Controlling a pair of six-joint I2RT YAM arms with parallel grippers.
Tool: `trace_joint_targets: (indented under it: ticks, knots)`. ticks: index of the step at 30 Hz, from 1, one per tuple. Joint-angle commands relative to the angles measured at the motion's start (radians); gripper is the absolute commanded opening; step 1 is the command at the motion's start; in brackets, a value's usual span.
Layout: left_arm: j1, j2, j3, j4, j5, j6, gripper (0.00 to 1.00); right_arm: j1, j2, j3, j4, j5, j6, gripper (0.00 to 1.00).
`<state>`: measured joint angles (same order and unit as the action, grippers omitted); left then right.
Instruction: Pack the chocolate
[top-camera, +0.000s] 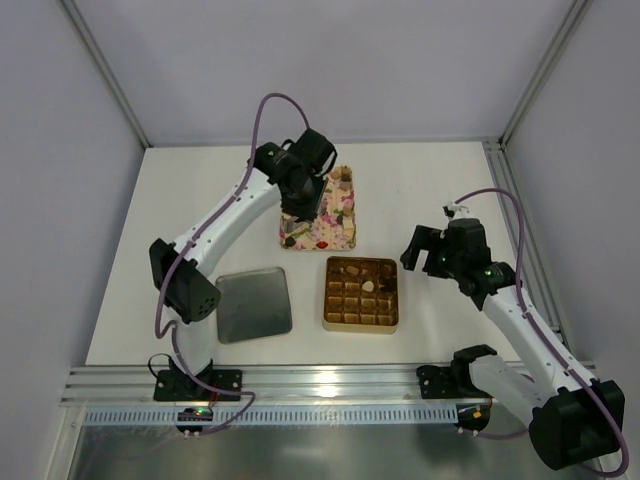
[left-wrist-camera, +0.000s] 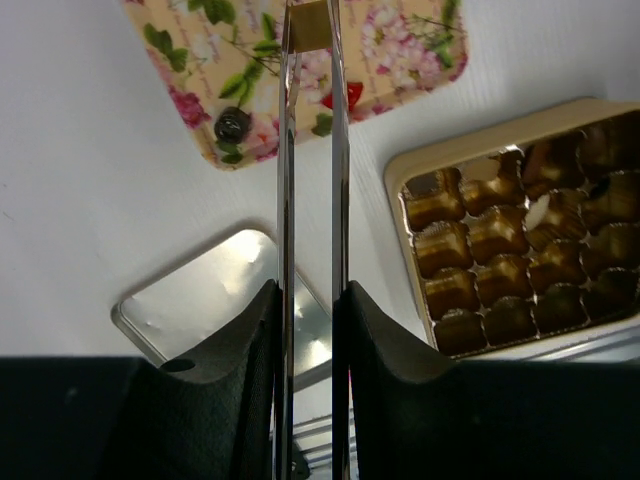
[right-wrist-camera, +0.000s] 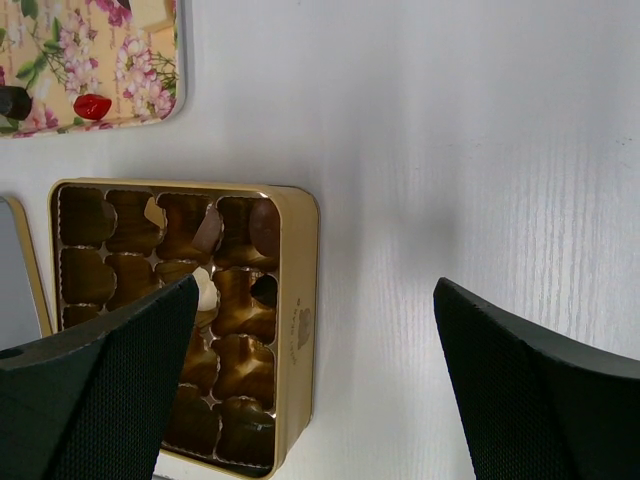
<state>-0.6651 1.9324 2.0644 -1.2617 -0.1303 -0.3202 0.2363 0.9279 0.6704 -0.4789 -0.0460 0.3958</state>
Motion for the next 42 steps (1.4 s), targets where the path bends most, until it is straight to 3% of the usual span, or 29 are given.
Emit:
trace_joint_targets:
  ticks: [1,9,16,42]
  knots:
    - [-0.069,-0.098,-0.021,-0.005,-0.005,-0.045,0.27,0.001,-0.031,0.026,0.014,0.023,0.008,1.00]
    - [-0.295,-0.191,-0.122,-0.022,-0.055,-0.126,0.28,0.001,-0.063,0.040,-0.015,0.029,0.006,1.00]
    - [-0.425,-0.240,-0.251,0.008,-0.066,-0.191,0.30,0.001,-0.080,0.040,-0.030,0.031,0.009,1.00]
    - [-0.473,-0.214,-0.329,0.068,-0.043,-0.212,0.40,0.000,-0.089,0.014,-0.024,0.034,0.012,1.00]
